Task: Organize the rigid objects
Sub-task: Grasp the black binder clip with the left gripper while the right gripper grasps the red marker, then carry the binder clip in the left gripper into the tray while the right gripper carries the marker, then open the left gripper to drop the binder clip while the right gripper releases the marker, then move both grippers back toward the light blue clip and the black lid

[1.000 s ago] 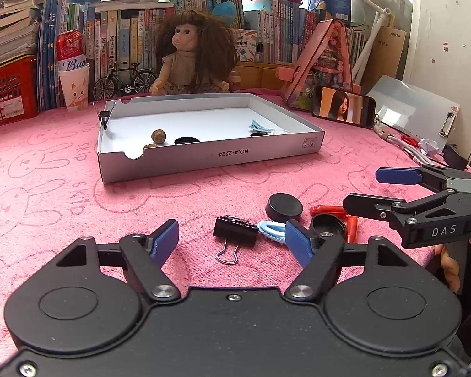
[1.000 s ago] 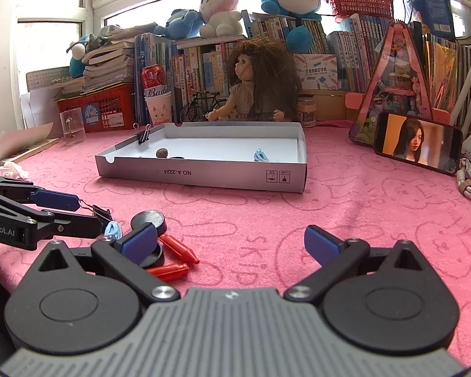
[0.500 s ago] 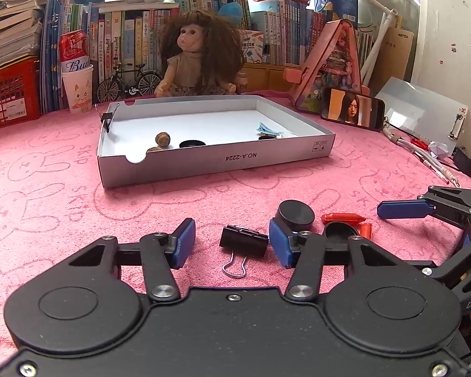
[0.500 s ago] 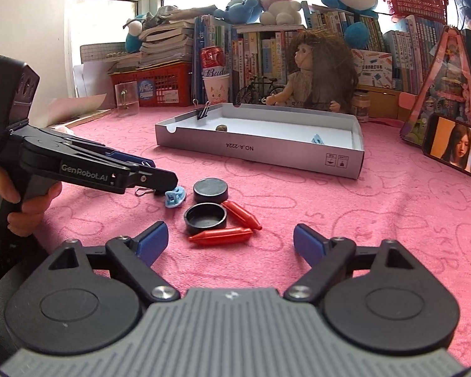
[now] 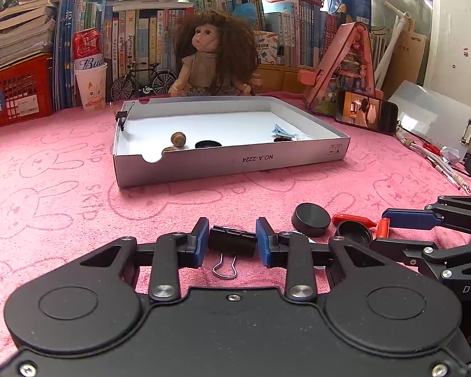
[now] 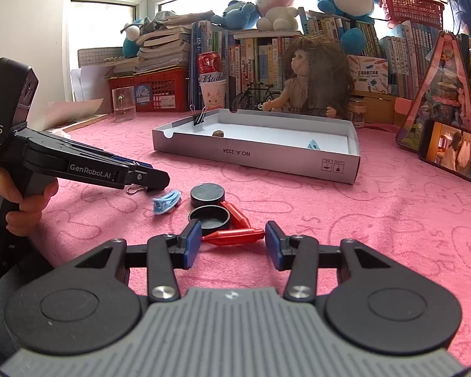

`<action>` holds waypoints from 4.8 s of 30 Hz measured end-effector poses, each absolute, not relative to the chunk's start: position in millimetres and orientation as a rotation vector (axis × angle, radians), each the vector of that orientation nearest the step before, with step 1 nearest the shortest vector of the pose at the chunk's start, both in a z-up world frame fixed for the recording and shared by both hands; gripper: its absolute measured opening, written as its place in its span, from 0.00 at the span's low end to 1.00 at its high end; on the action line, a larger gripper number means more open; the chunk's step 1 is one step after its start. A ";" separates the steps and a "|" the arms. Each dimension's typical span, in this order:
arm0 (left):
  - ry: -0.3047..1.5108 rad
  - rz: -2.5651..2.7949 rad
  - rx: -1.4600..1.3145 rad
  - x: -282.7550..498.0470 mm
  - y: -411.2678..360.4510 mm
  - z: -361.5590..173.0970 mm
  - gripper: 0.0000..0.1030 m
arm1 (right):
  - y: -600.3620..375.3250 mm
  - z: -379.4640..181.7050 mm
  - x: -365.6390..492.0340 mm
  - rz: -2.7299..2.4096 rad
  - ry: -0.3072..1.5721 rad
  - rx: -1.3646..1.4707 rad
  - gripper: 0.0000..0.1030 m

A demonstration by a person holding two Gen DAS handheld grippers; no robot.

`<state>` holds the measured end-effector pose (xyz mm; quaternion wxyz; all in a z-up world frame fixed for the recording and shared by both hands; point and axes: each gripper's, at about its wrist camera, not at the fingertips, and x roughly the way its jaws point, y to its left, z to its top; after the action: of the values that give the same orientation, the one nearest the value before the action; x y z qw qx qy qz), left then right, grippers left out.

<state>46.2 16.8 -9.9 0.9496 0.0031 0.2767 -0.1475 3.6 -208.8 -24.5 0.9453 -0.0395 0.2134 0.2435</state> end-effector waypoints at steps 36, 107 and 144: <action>0.500 -0.235 -0.062 85.8 17.3 22.3 0.30 | -219.6 -2.8 58.5 0.228 0.380 0.094 0.48; 0.570 -0.164 -0.137 228.5 33.9 39.8 0.65 | -222.8 19.4 223.5 0.214 0.578 0.299 0.74; 0.482 -0.336 -0.066 75.4 18.6 42.6 0.78 | -213.5 25.9 99.3 0.342 0.429 0.025 1.00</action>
<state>75.4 18.6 42.6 0.9567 -0.0327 0.2374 -0.1654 99.3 -213.5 25.9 0.9625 0.0122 0.2120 0.1690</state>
